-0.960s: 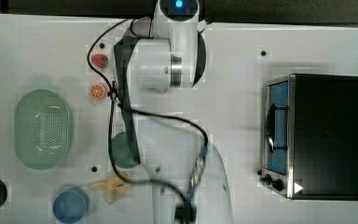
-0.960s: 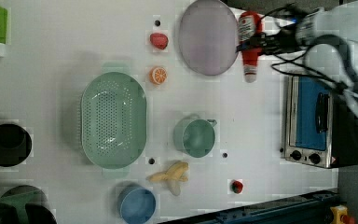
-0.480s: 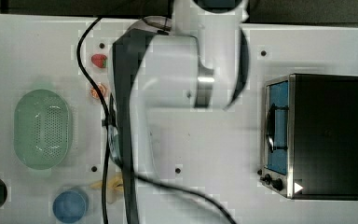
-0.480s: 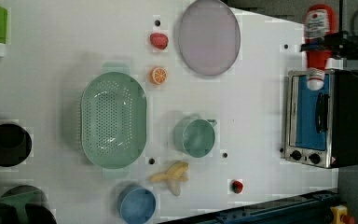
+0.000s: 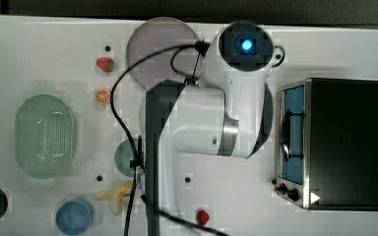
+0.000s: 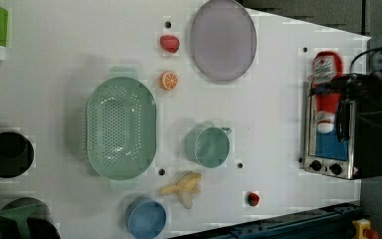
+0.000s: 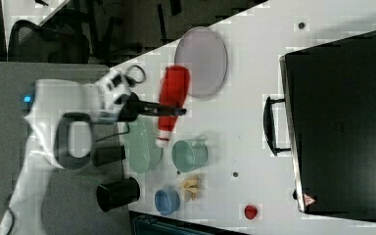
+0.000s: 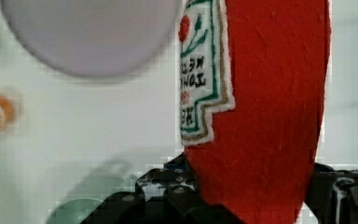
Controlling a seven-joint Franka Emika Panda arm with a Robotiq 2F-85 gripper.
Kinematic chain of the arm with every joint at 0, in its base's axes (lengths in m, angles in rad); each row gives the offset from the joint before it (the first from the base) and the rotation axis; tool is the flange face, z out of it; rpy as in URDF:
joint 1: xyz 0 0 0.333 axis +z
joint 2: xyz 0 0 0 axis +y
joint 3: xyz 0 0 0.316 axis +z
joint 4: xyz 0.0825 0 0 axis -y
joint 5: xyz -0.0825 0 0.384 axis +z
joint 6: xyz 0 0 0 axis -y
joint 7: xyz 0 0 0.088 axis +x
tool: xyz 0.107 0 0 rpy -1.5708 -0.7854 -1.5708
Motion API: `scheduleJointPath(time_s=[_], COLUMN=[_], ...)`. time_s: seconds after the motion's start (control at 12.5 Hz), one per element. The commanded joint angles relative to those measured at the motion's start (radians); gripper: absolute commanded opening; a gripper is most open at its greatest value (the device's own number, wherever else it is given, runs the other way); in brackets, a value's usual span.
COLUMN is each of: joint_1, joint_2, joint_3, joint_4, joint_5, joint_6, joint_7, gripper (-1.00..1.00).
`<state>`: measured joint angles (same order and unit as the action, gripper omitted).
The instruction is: Pick ketchup from plate and place it on table.
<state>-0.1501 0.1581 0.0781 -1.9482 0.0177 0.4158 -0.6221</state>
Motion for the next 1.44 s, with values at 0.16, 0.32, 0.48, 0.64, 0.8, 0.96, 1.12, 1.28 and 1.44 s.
scheduleJointPath(time_s=[0.16, 0.32, 0.48, 0.64, 0.8, 0.96, 1.12, 1.28, 1.44], joint_1=[-0.007, -0.006, -0.006, -0.006, -0.006, -0.006, -0.005, -0.005, -0.004], joint_2=[0.022, 0.045, 0.086, 0.144, 0.178, 0.151, 0.073, -0.032, -0.126], joint_3=[-0.017, -0.016, -0.015, -0.015, -0.014, -0.011, -0.002, 0.010, 0.022], joint_4=[-0.188, -0.266, -0.312, -0.331, -0.330, -0.312, -0.276, -0.216, -0.124], joint_5=[0.004, 0.004, 0.004, 0.004, 0.004, 0.004, 0.004, 0.004, 0.003], joint_6=[0.184, 0.302, 0.371, 0.397, 0.430, 0.421, 0.371, 0.259, 0.145], joint_7=[0.036, 0.036, 0.035, 0.036, 0.036, 0.040, 0.085, 0.201, 0.347], gripper=[0.24, 0.24, 0.29, 0.71, 1.00, 1.00, 1.00, 1.00, 1.00])
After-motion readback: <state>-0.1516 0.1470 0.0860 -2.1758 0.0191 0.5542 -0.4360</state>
